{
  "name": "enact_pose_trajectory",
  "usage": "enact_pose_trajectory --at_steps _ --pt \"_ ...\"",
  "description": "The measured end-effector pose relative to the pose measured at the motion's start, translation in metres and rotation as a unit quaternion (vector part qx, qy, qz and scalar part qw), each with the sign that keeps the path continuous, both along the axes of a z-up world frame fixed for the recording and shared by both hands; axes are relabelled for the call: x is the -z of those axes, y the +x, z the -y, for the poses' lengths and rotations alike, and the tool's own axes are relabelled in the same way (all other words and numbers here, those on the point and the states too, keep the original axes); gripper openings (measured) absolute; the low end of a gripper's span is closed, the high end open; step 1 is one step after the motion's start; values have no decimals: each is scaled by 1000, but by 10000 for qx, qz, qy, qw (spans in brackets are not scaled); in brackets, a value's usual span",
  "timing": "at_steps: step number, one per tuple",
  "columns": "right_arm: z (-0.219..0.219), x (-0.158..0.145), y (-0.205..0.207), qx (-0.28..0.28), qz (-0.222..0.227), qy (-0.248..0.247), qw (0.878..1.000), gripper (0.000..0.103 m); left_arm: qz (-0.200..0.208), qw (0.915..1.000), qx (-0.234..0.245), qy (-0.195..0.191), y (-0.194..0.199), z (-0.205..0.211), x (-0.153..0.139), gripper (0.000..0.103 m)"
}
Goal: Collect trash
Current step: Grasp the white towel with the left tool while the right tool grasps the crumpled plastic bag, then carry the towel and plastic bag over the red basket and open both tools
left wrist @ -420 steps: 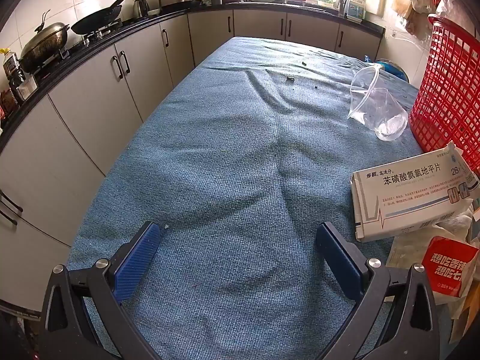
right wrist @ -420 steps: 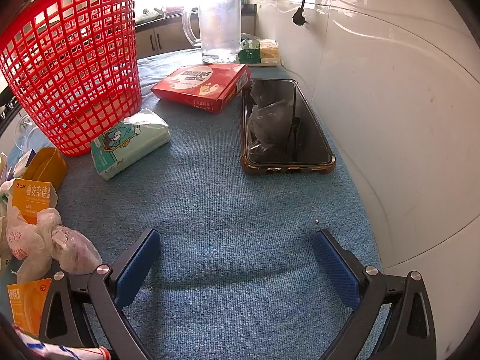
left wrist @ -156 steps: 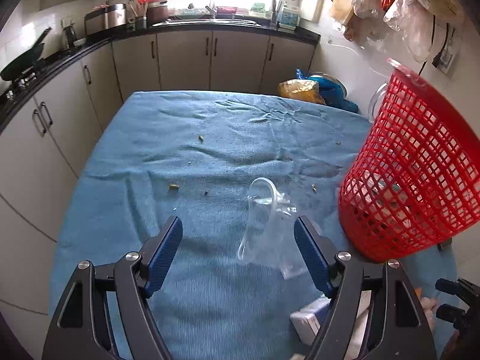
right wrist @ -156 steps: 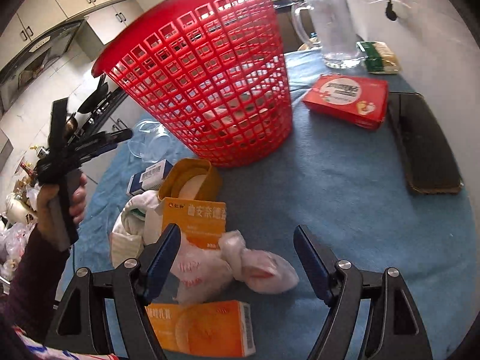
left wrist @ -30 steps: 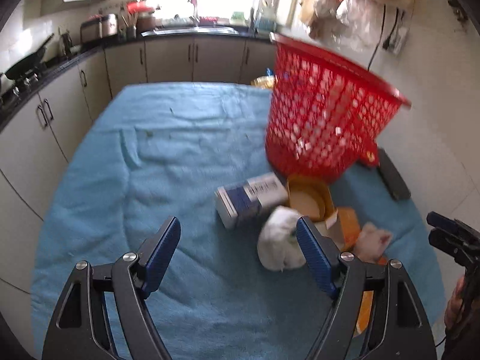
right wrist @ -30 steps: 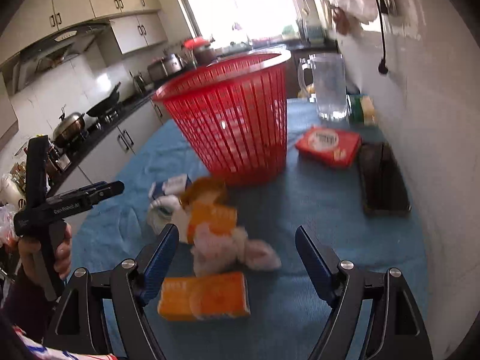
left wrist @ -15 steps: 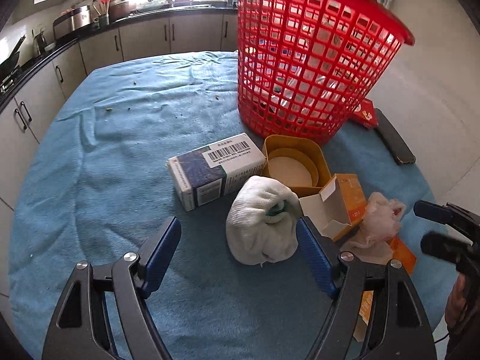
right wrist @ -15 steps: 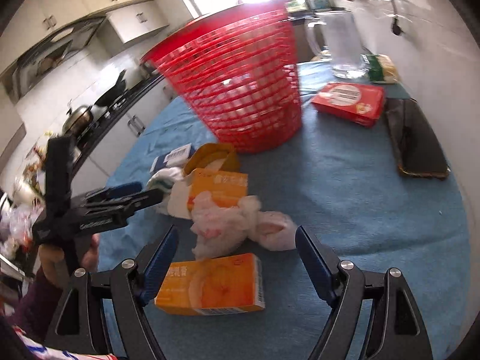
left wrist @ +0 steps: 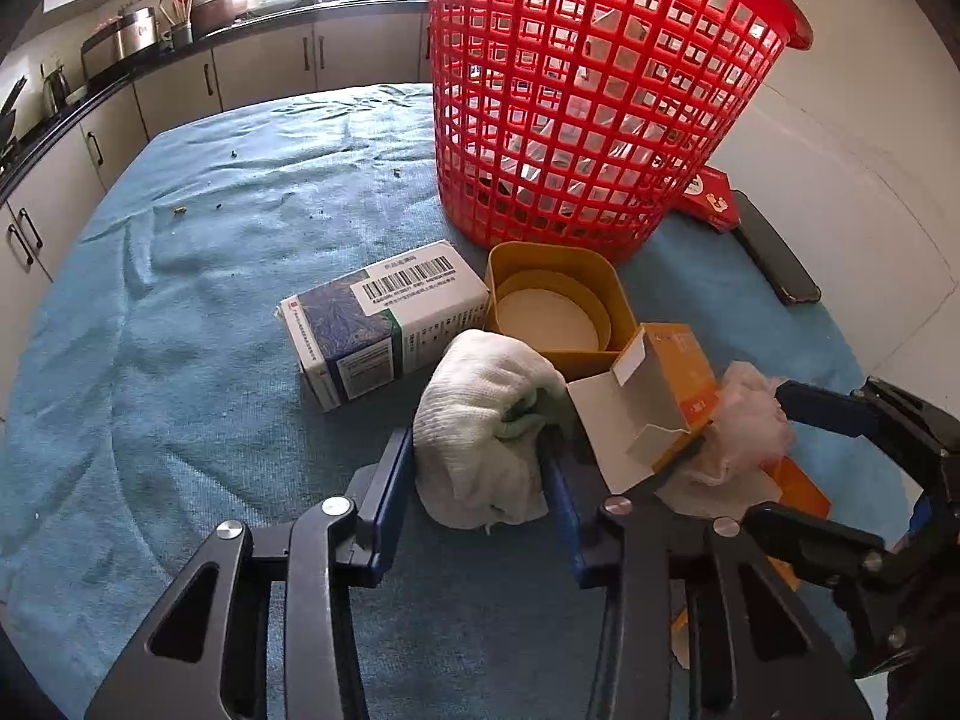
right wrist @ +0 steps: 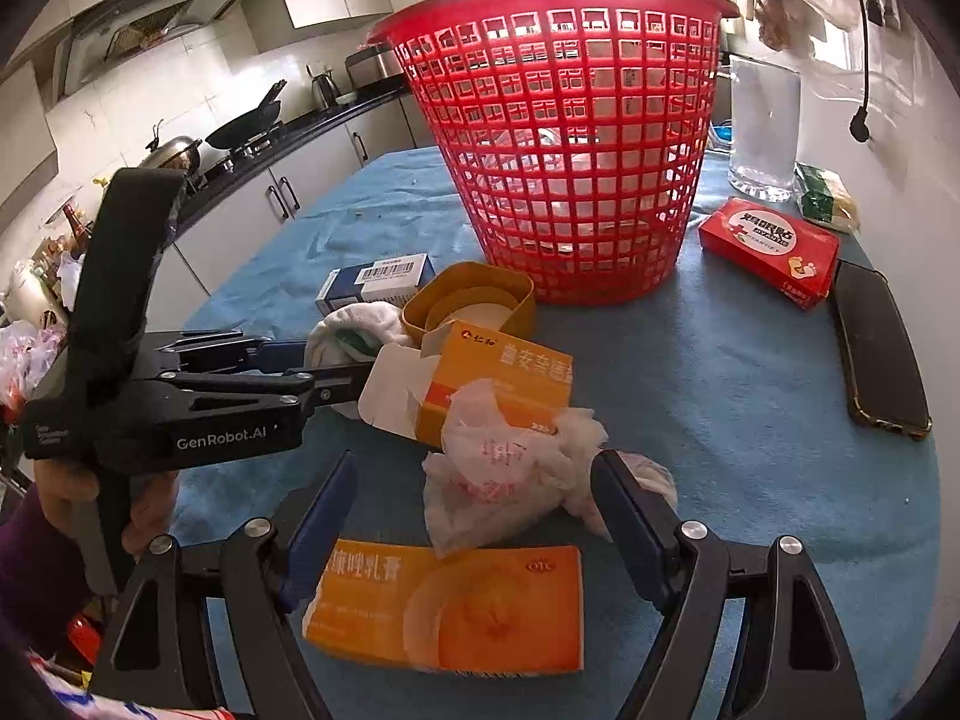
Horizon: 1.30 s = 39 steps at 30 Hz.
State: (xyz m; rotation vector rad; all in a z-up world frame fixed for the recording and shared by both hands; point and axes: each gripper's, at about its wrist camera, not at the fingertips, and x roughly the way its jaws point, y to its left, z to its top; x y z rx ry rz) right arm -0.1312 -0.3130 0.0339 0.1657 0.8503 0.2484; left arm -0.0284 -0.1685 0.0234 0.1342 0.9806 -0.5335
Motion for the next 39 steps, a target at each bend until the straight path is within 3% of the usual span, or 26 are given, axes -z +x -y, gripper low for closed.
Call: enact_pose_trajectory --at_steps 4,6,8,13,16,22,39 --pt "-3 2 2 45 -8 -135 9999 77 -32 9999 -87 -101 -2 -5 -1 30" --pt "-4 2 0 107 9 -251 9996 66 11 9998 -176 -91 -4 -8 -3 28" --pt "-3 2 0 204 -3 -367 9991 48 51 9996 -253 -100 -6 -11 -7 27" --pt "6 1 0 266 -27 -76 9996 35 145 9986 -410 -287 -14 -28 -22 27" --pt "8 -3 -4 307 13 56 9995 14 233 9980 -442 -379 -22 -37 -33 27" --pt "13 -7 -10 407 22 259 9988 13 518 9964 -564 -368 -37 -49 -50 27" --pt "28 -50 -55 648 632 340 9953 13 1095 9920 -559 -282 -80 -56 -90 27"
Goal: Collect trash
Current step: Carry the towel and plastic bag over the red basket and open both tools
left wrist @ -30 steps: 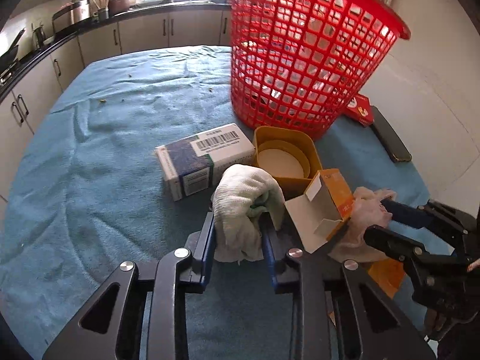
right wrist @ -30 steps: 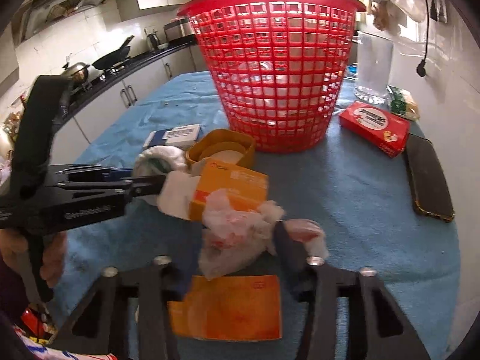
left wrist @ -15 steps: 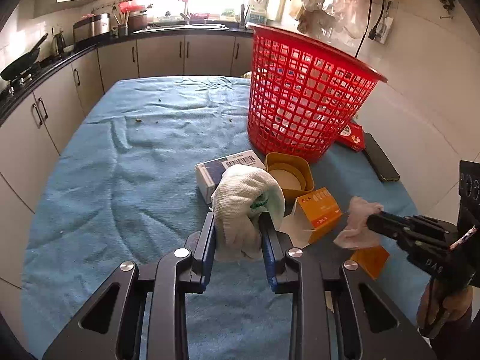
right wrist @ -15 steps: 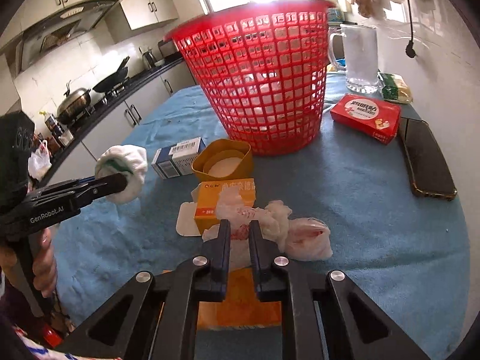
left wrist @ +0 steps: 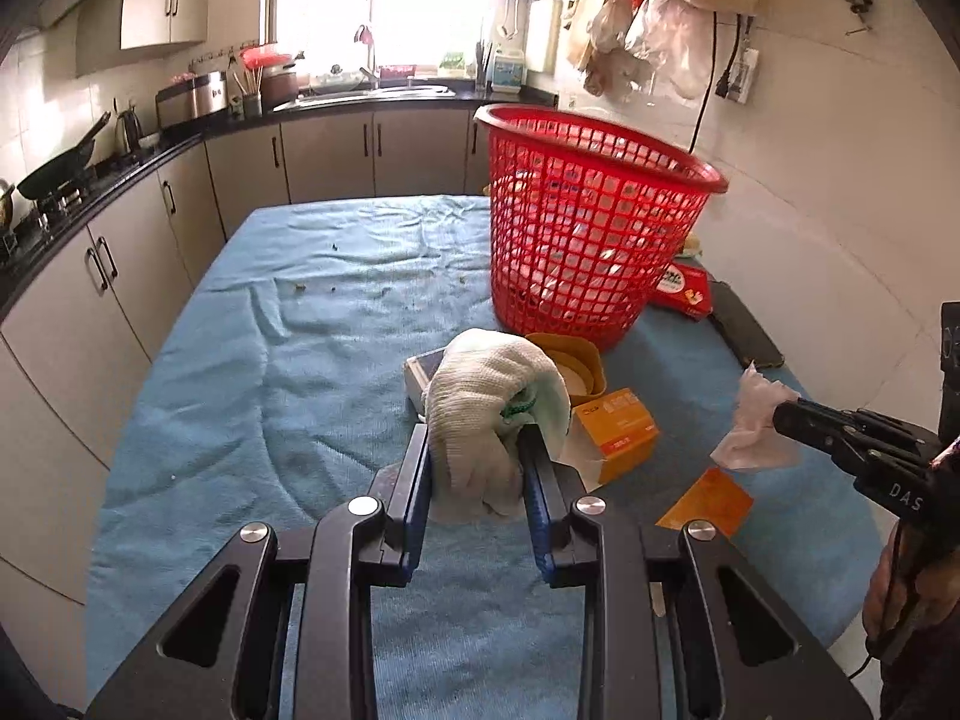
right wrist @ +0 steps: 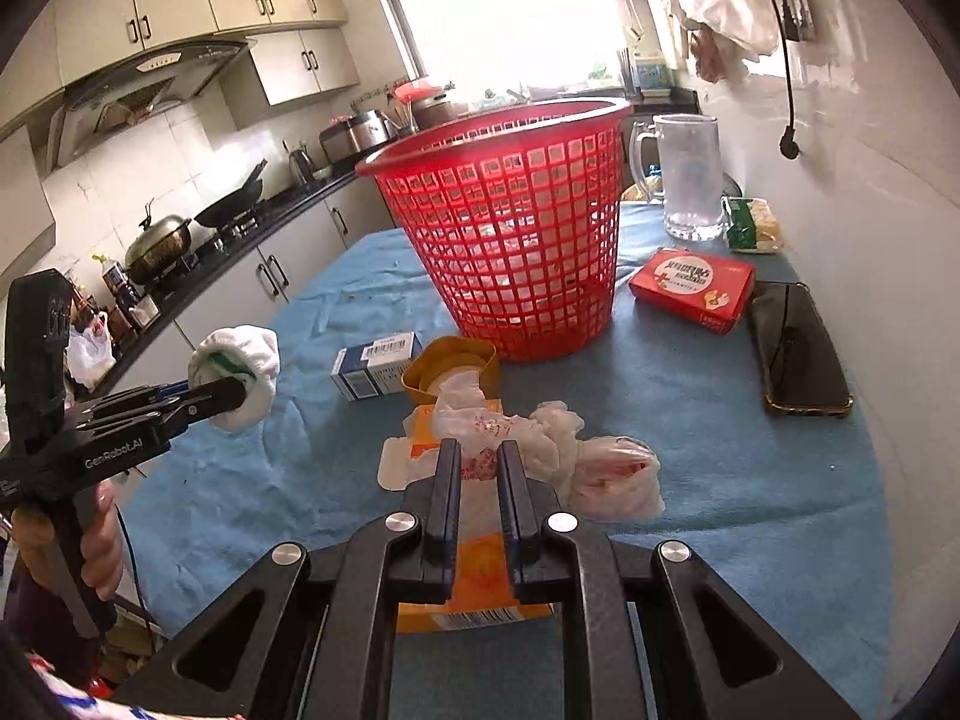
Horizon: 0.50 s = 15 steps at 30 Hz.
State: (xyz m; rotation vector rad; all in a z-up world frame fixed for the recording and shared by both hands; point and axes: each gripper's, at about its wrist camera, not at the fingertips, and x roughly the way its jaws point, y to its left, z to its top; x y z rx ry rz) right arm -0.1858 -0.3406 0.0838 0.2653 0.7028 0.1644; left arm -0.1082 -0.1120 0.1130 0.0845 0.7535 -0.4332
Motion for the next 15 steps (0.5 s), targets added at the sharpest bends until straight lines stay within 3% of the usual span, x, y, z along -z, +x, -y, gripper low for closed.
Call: enact_pose_trajectory --at_steps 15 --pt "14 -49 -22 95 543 20 9985 13 450 9986 265 -86 -7 9 -68 27"
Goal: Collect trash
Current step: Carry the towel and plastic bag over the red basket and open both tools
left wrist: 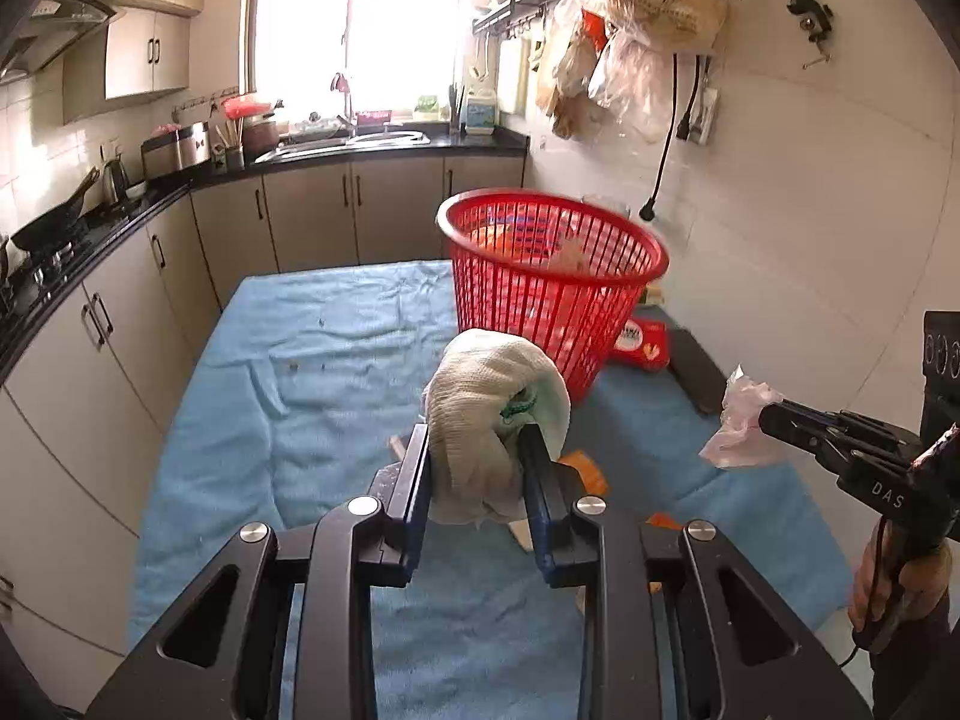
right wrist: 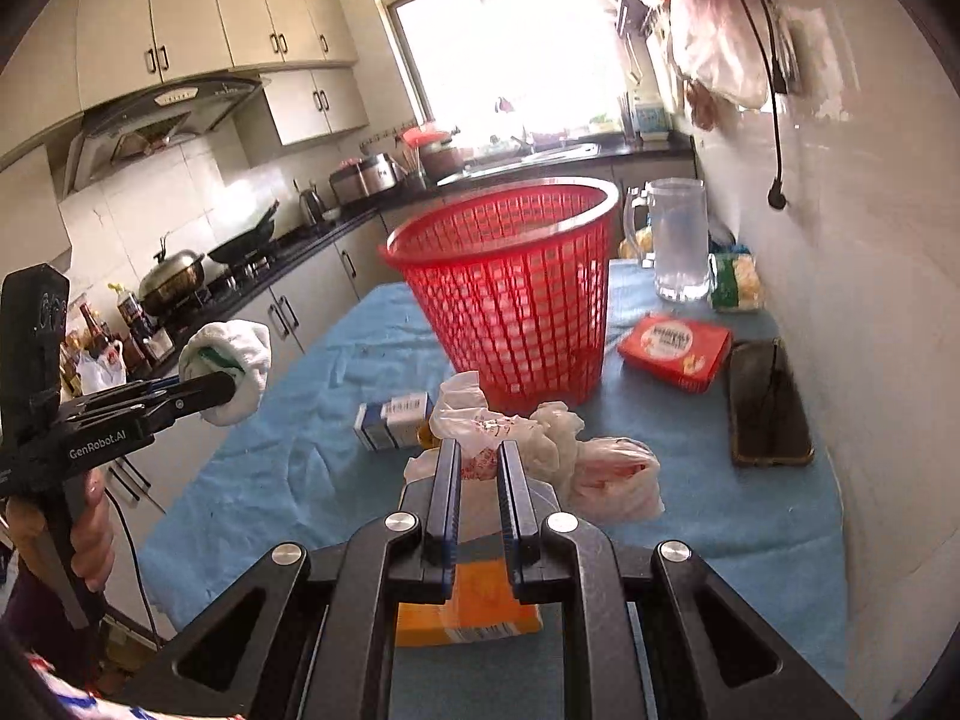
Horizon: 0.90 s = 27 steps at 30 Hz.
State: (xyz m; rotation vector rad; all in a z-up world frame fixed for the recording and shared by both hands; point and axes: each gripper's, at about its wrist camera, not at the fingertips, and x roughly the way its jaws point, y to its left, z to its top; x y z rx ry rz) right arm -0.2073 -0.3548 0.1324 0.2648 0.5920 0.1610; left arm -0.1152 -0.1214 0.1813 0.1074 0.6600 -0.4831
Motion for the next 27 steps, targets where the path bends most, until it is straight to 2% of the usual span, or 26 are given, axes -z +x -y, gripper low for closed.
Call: enact_pose_trajectory --at_steps 8,15,20,27 --pt "16 -43 17 116 429 143 9989 13 448 9986 166 234 23 32 -48 27" --pt "31 -79 55 92 768 526 9956 13 351 9990 258 94 75 70 -77 27" --pt "43 -85 91 149 792 762 9938 13 258 9992 224 220 116 100 -78 27" --pt "53 -70 148 180 510 906 9944 13 35 9991 62 416 167 129 -53 27"
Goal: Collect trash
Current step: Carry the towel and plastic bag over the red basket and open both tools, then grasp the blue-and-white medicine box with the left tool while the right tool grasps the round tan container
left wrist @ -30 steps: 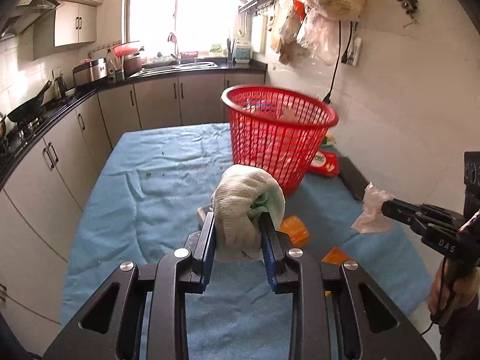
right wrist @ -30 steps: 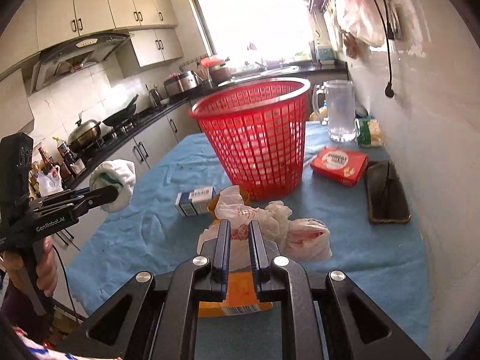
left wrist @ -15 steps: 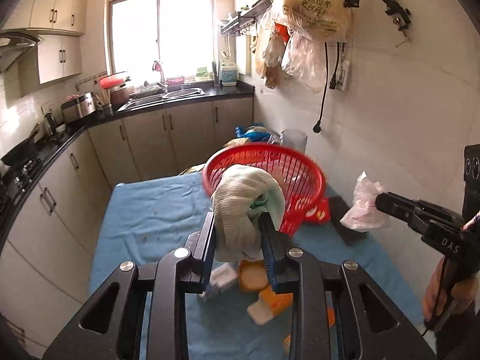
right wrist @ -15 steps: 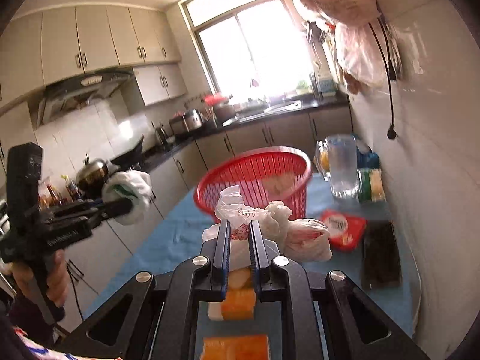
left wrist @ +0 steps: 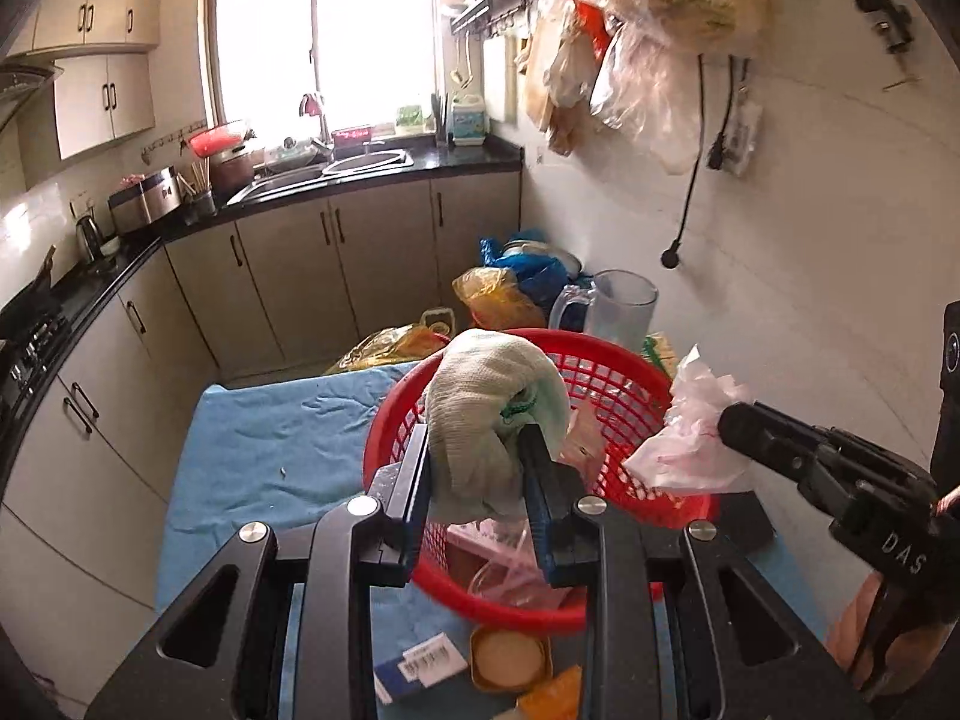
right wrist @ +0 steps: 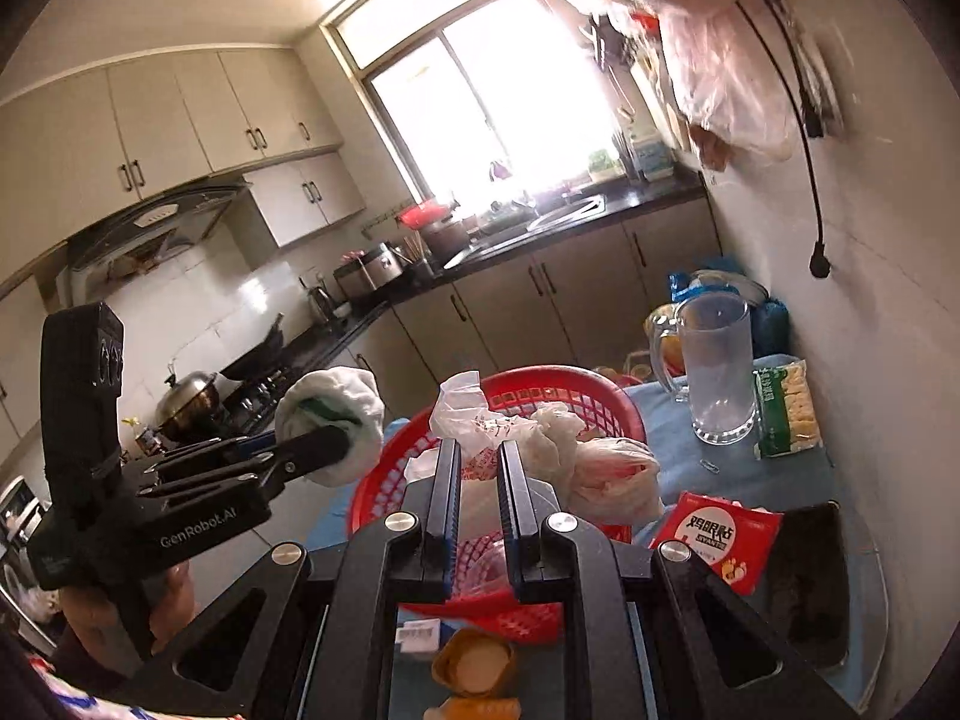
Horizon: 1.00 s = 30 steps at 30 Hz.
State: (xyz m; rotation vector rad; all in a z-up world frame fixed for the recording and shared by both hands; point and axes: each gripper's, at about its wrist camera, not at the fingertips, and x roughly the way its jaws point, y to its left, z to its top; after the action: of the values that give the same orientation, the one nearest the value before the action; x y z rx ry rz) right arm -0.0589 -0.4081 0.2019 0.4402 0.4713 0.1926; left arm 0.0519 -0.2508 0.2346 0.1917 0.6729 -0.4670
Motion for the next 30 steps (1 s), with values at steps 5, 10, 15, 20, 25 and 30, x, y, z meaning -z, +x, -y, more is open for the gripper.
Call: enact_pose_trajectory --at_steps 5,10,15,20,25,30 --pt "2 14 26 -17 -159 1 9999 13 -8 10000 -63 9 13 0 7 32" --pt "4 21 34 -67 -156 85 9998 25 126 9997 -86 -187 9 -14 1 57" --pt "2 18 27 29 -33 121 9999 70 298 9983 -137 -484 -12 -41 -10 67" --pt "-6 7 3 -13 51 19 10000 72 301 9970 -355 -613 -36 -79 -12 69" --pt "-13 2 -33 2 153 -202 9997 80 263 9943 -692 -773 -62 -130 -2 75" --pt "-18 11 -71 -17 37 -322 9995 83 188 9926 -1030 -621 -80 -170 26 76"
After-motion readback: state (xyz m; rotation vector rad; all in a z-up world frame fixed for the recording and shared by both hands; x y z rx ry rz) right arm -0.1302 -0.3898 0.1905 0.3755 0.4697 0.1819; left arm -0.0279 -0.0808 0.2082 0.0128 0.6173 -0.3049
